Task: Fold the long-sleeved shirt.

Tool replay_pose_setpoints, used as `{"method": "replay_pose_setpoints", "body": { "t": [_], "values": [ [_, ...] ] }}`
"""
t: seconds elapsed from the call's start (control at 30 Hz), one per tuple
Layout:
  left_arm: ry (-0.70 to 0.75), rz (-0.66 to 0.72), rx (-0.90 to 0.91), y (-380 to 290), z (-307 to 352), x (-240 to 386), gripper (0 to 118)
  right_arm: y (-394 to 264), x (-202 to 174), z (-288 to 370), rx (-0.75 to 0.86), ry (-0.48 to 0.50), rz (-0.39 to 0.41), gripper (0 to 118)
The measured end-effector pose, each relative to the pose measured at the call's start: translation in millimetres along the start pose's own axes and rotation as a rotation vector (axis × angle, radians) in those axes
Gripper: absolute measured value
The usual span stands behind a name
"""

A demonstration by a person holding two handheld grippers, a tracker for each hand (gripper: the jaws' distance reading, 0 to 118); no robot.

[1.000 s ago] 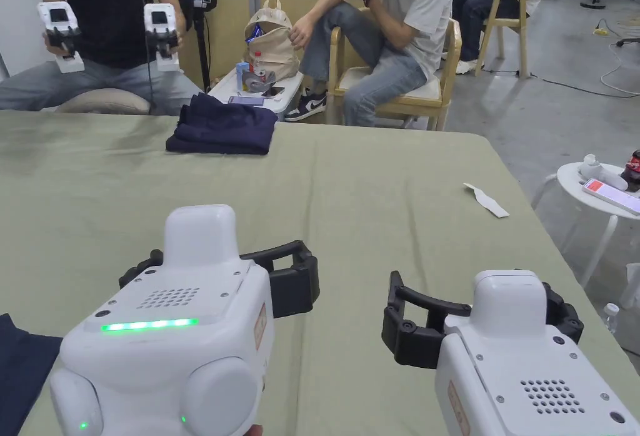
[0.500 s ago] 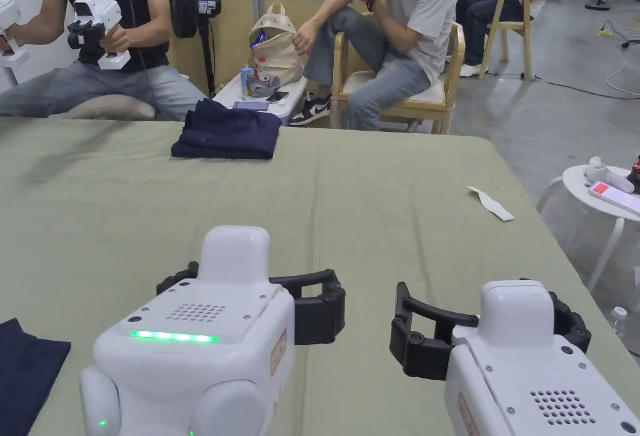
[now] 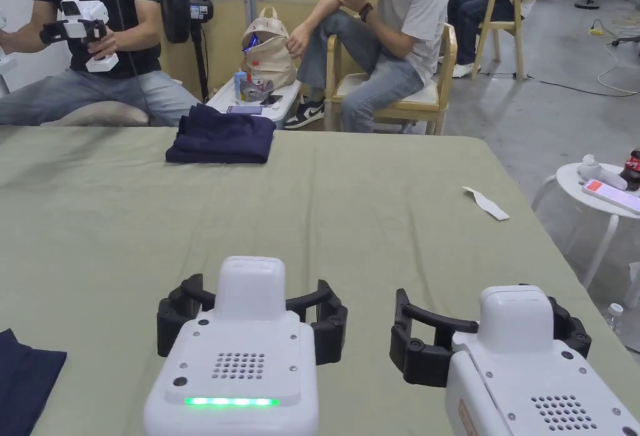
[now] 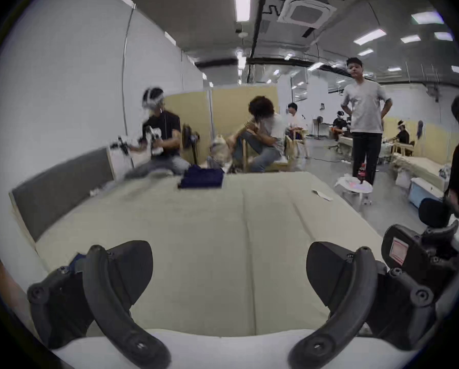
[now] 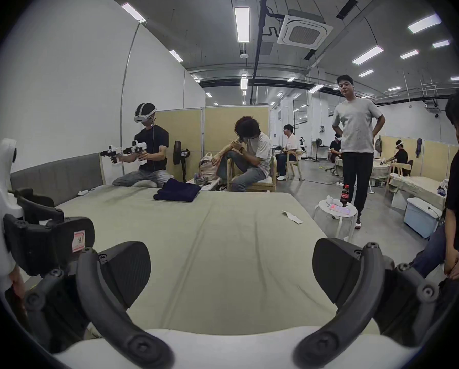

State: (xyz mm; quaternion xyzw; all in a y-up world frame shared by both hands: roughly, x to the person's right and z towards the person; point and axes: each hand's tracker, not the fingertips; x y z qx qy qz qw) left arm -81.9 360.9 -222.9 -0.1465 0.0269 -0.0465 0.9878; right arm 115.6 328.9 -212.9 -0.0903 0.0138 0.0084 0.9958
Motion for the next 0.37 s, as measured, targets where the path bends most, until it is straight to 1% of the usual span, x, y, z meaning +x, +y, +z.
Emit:
{"method": "replay_pose_setpoints", "body": {
  "t": [0.1,0.2,0.3,0.37],
  "values": [
    [-0.019,0.043,0.048,2,6,-3,114,0,1,0,-0.001,0.005,-0.018,118],
    [0.014,0.025,0.088,2,12,-2,114,0,0,0,-0.008,0.007,-0.02,118],
    [0.057,0.012,0.1,2,14,-2,114,2,-3,1,-0.009,0.005,-0.003,118],
    [0.056,0.014,0.103,2,15,-6,114,3,-4,1,-0.012,0.01,-0.004,118]
  ]
}}
